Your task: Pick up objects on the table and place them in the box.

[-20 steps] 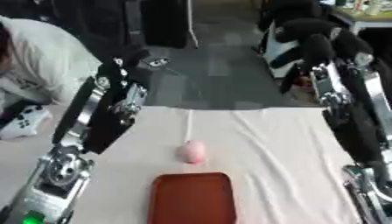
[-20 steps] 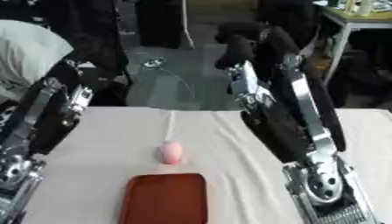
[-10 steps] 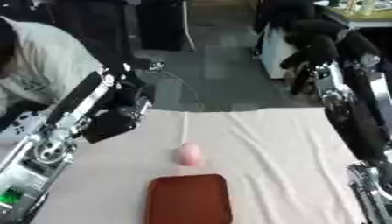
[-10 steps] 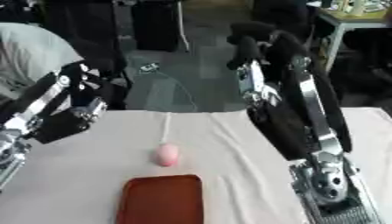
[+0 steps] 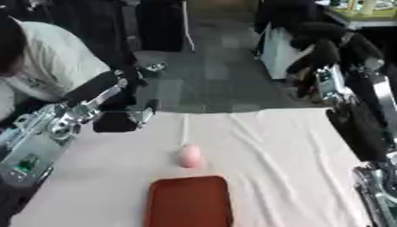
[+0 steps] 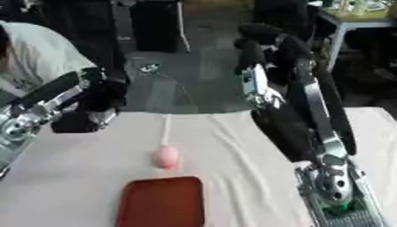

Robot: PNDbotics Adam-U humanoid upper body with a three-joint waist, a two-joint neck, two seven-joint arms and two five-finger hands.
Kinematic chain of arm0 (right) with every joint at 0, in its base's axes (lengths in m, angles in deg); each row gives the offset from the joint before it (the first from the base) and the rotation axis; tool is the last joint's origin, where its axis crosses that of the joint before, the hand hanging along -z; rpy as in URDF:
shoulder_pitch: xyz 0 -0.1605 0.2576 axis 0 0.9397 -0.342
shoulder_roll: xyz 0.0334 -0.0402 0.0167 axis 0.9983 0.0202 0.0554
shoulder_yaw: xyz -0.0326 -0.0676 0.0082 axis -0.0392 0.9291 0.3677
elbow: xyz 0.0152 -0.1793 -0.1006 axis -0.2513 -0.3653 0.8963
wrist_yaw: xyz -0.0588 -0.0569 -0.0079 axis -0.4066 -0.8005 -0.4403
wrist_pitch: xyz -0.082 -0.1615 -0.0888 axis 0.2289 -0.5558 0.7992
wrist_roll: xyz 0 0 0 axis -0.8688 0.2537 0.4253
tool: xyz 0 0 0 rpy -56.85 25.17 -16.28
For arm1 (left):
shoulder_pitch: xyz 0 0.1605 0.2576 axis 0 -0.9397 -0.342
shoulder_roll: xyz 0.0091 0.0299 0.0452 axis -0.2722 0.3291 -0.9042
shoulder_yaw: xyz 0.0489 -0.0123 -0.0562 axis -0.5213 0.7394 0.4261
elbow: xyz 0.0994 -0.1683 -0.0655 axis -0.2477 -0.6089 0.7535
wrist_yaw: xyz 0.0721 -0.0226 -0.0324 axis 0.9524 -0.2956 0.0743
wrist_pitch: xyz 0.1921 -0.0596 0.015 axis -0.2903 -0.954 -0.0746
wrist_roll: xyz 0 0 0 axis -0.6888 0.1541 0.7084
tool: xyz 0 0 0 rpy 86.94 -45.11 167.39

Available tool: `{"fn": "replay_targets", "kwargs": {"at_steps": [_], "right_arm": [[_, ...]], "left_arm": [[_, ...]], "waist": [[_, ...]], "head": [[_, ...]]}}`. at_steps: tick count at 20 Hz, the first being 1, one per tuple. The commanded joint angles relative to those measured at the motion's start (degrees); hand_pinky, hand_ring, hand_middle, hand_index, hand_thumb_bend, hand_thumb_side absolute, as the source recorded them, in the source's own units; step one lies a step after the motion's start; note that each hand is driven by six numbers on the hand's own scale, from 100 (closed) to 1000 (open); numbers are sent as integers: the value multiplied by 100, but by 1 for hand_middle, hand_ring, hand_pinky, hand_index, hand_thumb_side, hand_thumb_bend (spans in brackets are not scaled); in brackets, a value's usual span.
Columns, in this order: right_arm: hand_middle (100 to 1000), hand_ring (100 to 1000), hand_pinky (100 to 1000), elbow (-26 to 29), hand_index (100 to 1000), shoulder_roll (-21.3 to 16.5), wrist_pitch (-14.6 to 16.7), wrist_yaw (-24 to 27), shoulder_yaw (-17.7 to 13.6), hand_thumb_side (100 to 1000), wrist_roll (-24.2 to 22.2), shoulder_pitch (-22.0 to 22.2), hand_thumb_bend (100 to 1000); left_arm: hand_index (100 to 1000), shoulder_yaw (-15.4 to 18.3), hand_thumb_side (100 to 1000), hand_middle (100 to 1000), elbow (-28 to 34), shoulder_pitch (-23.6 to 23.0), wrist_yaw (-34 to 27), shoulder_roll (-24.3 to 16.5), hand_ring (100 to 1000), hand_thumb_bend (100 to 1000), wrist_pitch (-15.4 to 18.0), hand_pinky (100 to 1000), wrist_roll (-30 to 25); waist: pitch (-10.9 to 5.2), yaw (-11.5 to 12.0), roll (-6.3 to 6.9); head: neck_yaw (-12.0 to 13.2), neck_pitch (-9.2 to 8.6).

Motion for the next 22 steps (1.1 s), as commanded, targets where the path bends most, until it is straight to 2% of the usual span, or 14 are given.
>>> {"fn": "replay_targets", "kwargs": {"at_steps": [1,6,11,12,13,14,18,22], "right_arm": [[661,551,336,66,805,-21,-26,-10,-29,714,-31,-26,100],[657,550,336,66,805,-2,-45,-22,-14,717,-73,-25,100],[657,551,335,66,805,14,-59,-39,-13,717,-123,-20,100],[656,551,336,66,804,15,-58,-40,-9,718,-133,-22,100],[656,551,336,66,804,15,-60,-41,-3,718,-149,-22,100],[656,550,335,66,804,13,-64,-41,2,721,-168,-21,100],[656,551,334,66,804,15,-82,-46,12,723,-224,-23,100],[656,552,334,66,805,33,-98,-51,36,726,-295,-38,100]], "left_arm": [[951,-56,460,903,-391,311,209,-190,804,649,213,814,-514],[957,-231,422,909,-1052,767,394,-110,826,717,448,811,-1215],[968,-345,398,922,-1677,1188,606,14,859,746,630,814,-1772],[979,-369,349,933,-1797,1270,662,43,882,784,656,829,-1890],[977,-389,355,931,-1930,1371,739,85,880,781,687,828,-2029],[986,-396,309,943,-2039,1454,808,125,889,808,725,833,-2135],[1000,-391,247,972,-2435,1727,1036,317,898,801,936,847,-2451],[1000,-382,249,994,-2855,1937,1126,540,920,803,1303,893,-2824]], "waist": [[-110,-13,16],[-127,-29,29],[-134,-41,39],[-135,-43,42],[-136,-43,44],[-136,-42,45],[-133,-45,45],[-124,-65,46]], "head": [[-51,15],[-43,44],[-35,58],[-32,65],[-30,72],[-28,79],[-4,106],[27,119]]}}
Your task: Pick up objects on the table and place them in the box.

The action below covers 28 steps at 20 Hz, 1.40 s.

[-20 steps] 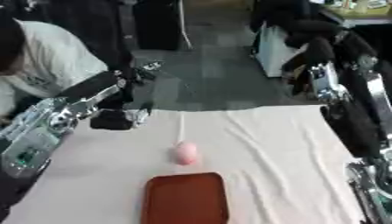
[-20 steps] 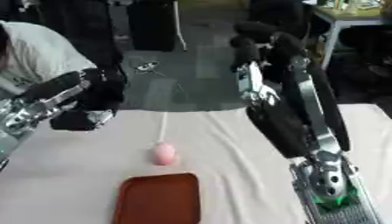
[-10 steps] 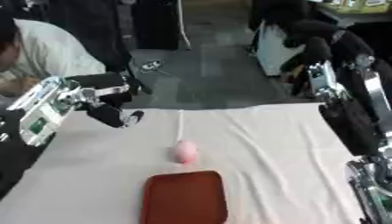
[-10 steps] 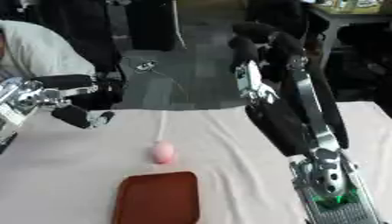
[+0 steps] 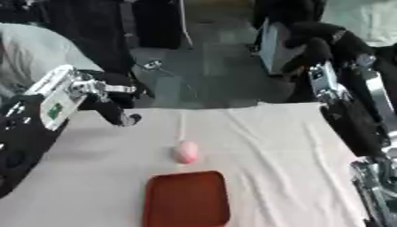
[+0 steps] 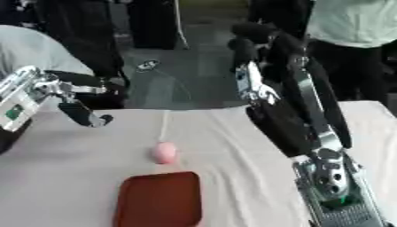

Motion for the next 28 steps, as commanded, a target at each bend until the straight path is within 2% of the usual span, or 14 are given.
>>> {"fn": "replay_targets", "kwargs": {"at_steps": [1,7,10,14,16,17,18,19,20,21,22,28], "right_arm": [[656,552,334,66,805,36,-6,-25,5,727,-66,-81,100],[657,554,335,66,805,78,-15,-33,31,729,-159,-103,100],[657,554,335,66,805,92,-13,-37,35,729,-183,-110,100],[656,555,337,66,805,111,-14,-31,51,730,-210,-123,100],[656,555,337,66,805,122,-13,-31,53,730,-217,-129,100],[656,555,337,66,805,129,-12,-30,55,730,-221,-131,100],[656,555,337,66,805,135,-12,-30,56,730,-224,-132,100],[656,555,337,66,805,141,-11,-31,57,730,-225,-135,100],[656,555,337,66,805,146,-10,-32,58,730,-228,-136,100],[656,555,338,66,805,155,-8,-33,60,730,-231,-141,100],[656,555,338,66,805,165,-7,-35,62,729,-235,-145,100],[656,556,340,66,805,225,5,-69,41,727,-223,-158,100]], "left_arm": [[1000,53,255,996,-249,244,51,65,924,800,305,901,-311],[1000,141,303,999,-570,375,-76,252,929,844,695,912,-645],[1000,168,326,998,-657,406,-82,296,928,847,761,907,-688],[1000,169,407,1000,-768,438,20,367,938,869,753,912,-768],[1000,157,490,1000,-821,445,58,412,943,890,762,924,-817],[1000,146,609,1000,-847,448,71,435,945,919,772,928,-826],[1000,141,796,1000,-877,451,66,457,950,948,784,937,-830],[1000,138,875,1000,-908,455,55,476,954,963,789,948,-832],[1000,135,875,1000,-936,461,50,489,954,963,791,948,-834],[1000,134,977,1000,-963,462,31,511,954,992,795,959,-834],[1000,134,1000,1000,-992,462,5,531,955,999,796,969,-834],[1000,129,1000,1000,-1163,463,-154,643,955,997,674,1000,-835]], "waist": [[-88,-17,11],[-70,-57,21],[-67,-67,25],[-66,-85,25],[-65,-94,25],[-64,-99,25],[-64,-103,26],[-63,-108,27],[-63,-111,27],[-62,-120,28],[-60,-129,29],[-51,-183,46]], "head": [[31,22],[82,29],[85,30],[94,10],[103,-2],[106,-9],[108,-16],[110,-23],[111,-26],[115,-32],[120,-34],[215,3]]}}
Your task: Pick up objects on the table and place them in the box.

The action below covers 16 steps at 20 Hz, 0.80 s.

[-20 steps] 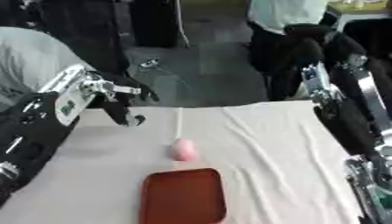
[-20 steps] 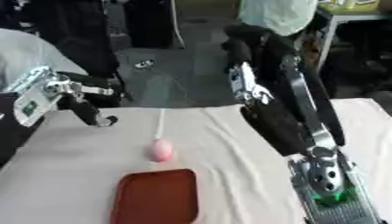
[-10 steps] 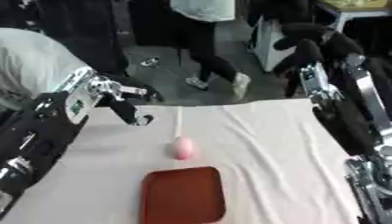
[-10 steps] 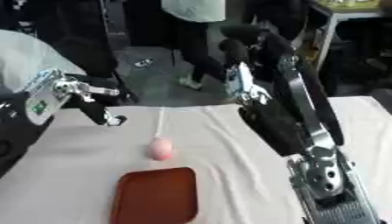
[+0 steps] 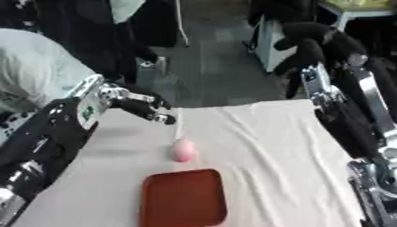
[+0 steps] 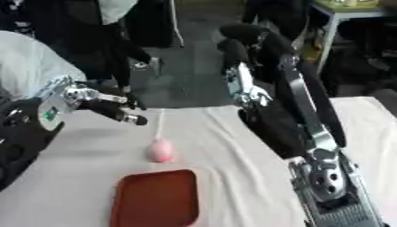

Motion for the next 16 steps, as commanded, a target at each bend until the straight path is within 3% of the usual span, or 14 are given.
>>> {"fn": "replay_targets", "kwargs": {"at_steps": [1,10,11,12,13,14,15,16], "right_arm": [[656,556,341,66,805,34,21,-58,-43,725,15,-109,100],[660,563,352,66,808,118,-1,-191,-98,702,44,-107,100],[660,563,353,66,808,124,-4,-201,-99,703,36,-109,100],[660,563,353,66,808,130,-8,-209,-97,703,26,-109,100],[661,564,352,66,808,133,-11,-215,-94,705,17,-110,100],[661,564,352,66,808,135,-16,-220,-88,705,4,-110,100],[661,564,352,66,808,135,-21,-223,-81,707,-9,-112,100],[661,564,352,66,808,136,-26,-224,-74,706,-24,-114,100]], "left_arm": [[1000,34,1000,1000,-36,173,-71,-27,953,997,646,1000,-736],[1000,-90,1000,1000,-224,171,127,149,935,1000,674,934,-736],[1000,-102,914,1000,-234,166,151,161,937,1000,710,923,-736],[1000,-125,950,1000,-242,158,167,172,935,1000,765,924,-736],[1000,-144,787,1000,-250,153,181,180,938,980,819,917,-736],[1000,-172,787,1000,-260,149,198,191,938,980,883,917,-736],[1000,-195,707,1000,-272,148,215,205,937,956,942,914,-736],[1000,-221,725,1000,-287,147,232,222,938,961,1001,915,-736]], "waist": [[-60,-23,13],[-59,-86,36],[-59,-90,38],[-58,-93,41],[-58,-95,43],[-59,-95,45],[-59,-95,46],[-59,-95,46]], "head": [[88,-30],[103,-30],[100,-31],[89,-41],[73,-51],[55,-60],[44,-64],[37,-63]]}}
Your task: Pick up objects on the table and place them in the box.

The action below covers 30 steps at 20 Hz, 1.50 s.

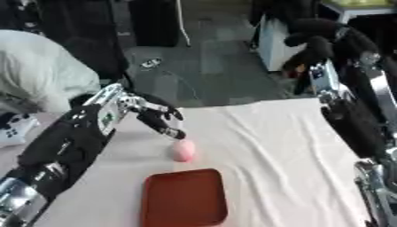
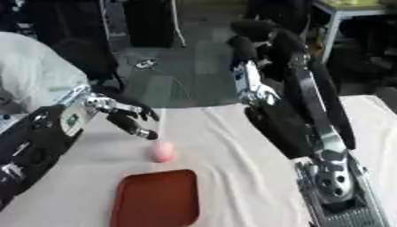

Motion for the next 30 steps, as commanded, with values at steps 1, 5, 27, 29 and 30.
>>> {"fn": "replay_targets", "kwargs": {"at_steps": [1,5,27,29,30], "right_arm": [[661,565,352,66,808,34,-11,-26,-9,707,-46,-116,100],[662,565,352,66,808,37,-22,-25,7,709,-88,-122,100],[662,564,352,66,808,201,5,-18,110,714,-279,-226,100],[662,564,353,66,808,228,15,-18,114,722,-286,-240,100],[662,564,352,66,808,243,24,-14,121,716,-291,-245,100]], "left_arm": [[1000,-55,575,1000,-1,127,74,-31,935,899,985,910,-801],[1000,-161,463,1000,-69,125,276,41,940,866,1211,915,-801],[1000,61,431,1000,-345,-14,1017,242,991,824,1528,921,-801],[1000,116,429,1000,-344,-19,1086,267,998,826,1506,927,-801],[1000,139,418,1000,-346,-22,1121,270,1000,831,1501,931,-801]], "waist": [[-62,-5,3],[-61,-4,2],[6,-153,29],[17,-178,29],[26,-192,29]], "head": [[-36,-63],[-31,-62],[196,-115],[240,-128],[267,-137]]}}
